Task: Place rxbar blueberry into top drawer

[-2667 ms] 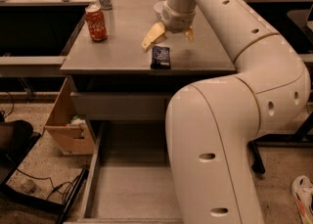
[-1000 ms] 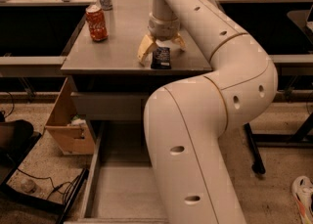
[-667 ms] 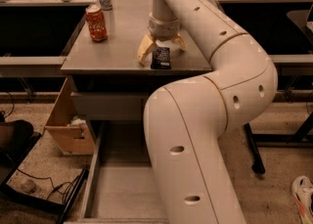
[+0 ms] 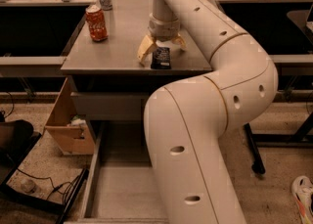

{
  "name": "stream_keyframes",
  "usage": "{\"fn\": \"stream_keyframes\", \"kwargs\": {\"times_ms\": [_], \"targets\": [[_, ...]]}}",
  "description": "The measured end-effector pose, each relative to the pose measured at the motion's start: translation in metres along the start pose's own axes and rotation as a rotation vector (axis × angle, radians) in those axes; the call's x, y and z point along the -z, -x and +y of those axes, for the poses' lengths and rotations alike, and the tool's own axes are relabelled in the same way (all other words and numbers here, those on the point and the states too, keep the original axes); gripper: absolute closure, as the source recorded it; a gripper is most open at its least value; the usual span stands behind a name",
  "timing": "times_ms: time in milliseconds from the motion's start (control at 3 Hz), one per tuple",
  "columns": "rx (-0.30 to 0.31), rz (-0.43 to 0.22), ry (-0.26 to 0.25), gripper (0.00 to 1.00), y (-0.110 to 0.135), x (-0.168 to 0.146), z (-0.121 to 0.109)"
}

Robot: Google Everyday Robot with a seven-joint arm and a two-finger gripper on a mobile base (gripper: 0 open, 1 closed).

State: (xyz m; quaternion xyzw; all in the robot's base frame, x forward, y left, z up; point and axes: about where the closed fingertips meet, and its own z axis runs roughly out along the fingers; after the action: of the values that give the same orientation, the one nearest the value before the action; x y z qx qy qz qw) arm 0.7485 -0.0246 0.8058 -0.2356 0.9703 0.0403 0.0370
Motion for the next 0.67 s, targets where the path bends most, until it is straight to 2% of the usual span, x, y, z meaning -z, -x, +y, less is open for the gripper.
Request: {"fn": "stream_keyframes", "kwargs": {"times_ms": [667], "targets": [[-0.011,-0.004,-0.006,1.0,-0.002,0.02,-0.003]]}}
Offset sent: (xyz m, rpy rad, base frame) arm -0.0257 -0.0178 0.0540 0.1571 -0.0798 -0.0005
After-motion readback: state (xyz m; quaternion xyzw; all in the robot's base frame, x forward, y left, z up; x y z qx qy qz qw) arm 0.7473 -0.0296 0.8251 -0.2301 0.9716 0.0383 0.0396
